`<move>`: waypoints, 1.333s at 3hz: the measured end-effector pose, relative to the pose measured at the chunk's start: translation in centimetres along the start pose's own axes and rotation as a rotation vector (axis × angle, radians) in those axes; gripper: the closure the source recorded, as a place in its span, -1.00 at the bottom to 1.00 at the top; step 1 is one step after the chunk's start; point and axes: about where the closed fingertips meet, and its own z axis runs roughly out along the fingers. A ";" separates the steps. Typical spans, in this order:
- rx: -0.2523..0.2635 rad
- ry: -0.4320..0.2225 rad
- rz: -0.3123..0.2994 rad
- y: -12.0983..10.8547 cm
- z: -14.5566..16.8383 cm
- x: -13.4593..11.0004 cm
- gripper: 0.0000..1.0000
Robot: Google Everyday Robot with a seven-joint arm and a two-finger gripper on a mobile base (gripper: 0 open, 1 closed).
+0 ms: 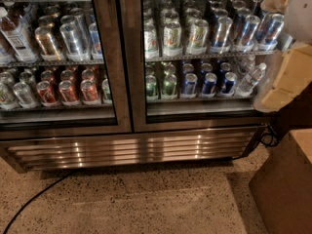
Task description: Open left fridge door
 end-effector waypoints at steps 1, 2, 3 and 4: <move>0.053 -0.172 -0.042 -0.7 1.4 -2.4 -1.00; 0.094 -0.362 -0.093 -1.8 2.8 -6.1 -1.00; 0.081 -0.554 -0.101 -2.4 3.5 -9.9 -1.00; 0.043 -0.705 -0.084 -2.2 3.1 -13.1 -1.00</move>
Offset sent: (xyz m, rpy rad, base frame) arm 0.0480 0.1169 0.0193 0.5514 -0.2772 0.3683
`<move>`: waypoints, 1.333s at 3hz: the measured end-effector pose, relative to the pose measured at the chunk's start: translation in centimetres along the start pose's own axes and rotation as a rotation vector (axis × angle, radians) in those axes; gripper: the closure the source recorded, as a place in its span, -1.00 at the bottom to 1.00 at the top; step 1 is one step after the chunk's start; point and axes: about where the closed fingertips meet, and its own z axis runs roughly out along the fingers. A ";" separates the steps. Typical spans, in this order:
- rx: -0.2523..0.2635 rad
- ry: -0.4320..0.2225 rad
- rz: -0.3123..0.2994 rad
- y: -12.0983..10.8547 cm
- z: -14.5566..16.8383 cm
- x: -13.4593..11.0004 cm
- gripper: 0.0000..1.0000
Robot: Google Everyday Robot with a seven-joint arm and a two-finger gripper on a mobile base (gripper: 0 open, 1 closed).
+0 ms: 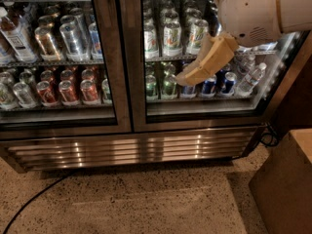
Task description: Open left fridge door
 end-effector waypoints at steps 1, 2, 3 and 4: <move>0.001 0.000 0.000 0.0 0.0 -0.1 -1.00; 0.012 -0.020 0.016 0.3 2.3 -0.4 -1.00; 0.019 -0.092 0.094 0.7 6.8 -1.1 -1.00; 0.026 -0.151 0.178 0.8 10.8 -1.8 -1.00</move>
Offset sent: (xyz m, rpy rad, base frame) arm 0.0238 0.0523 -0.0300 0.0815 0.0149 -0.0215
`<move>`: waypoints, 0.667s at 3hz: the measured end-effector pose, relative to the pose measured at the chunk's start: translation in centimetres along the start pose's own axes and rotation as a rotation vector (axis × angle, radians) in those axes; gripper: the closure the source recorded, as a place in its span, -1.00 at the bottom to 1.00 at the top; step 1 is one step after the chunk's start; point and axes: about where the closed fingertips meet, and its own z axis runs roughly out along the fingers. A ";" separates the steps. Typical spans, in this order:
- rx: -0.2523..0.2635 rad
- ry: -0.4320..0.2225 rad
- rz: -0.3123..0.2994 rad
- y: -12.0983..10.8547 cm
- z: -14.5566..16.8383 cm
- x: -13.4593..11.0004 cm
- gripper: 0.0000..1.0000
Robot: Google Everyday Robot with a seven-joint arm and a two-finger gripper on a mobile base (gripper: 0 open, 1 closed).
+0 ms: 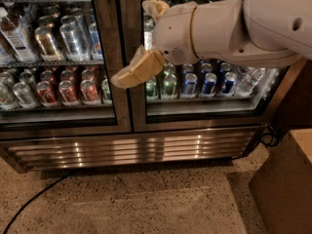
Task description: Open left fridge door
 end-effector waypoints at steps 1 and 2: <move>-0.012 -0.044 0.038 -0.3 3.0 -0.6 -1.00; -0.024 -0.046 0.048 -1.3 4.9 -0.7 -1.00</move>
Offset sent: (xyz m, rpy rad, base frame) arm 0.0556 0.0512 -0.0112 0.0549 0.0588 0.0231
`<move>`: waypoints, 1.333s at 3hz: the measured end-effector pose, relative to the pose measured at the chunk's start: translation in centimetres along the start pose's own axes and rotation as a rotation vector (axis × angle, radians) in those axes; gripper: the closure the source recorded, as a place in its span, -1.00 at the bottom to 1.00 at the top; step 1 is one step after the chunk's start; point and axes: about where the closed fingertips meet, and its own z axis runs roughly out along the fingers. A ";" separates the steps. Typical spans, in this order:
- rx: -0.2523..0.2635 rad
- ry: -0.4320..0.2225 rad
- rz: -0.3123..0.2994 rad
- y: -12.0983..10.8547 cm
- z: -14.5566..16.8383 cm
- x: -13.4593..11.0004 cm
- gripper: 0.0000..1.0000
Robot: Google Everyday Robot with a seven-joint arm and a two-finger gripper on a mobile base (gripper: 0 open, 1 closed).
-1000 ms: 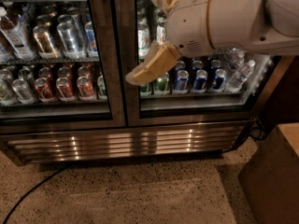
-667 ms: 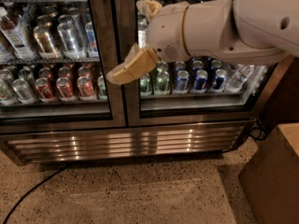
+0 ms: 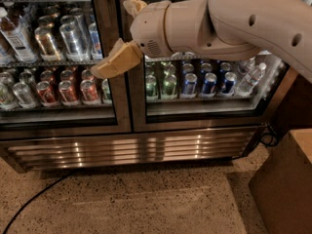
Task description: Open left fridge door
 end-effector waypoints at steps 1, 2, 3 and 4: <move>-0.024 0.035 -0.046 -1.7 0.6 -0.6 -1.00; -0.049 0.099 -0.081 -3.0 0.4 0.4 -1.00; -0.045 0.154 -0.105 -4.3 -0.9 1.4 -1.00; -0.044 0.153 -0.105 -4.3 -0.9 1.4 -1.00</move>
Offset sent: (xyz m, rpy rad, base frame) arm 0.0500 -0.0251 -0.0019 -0.2237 -0.0175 0.0412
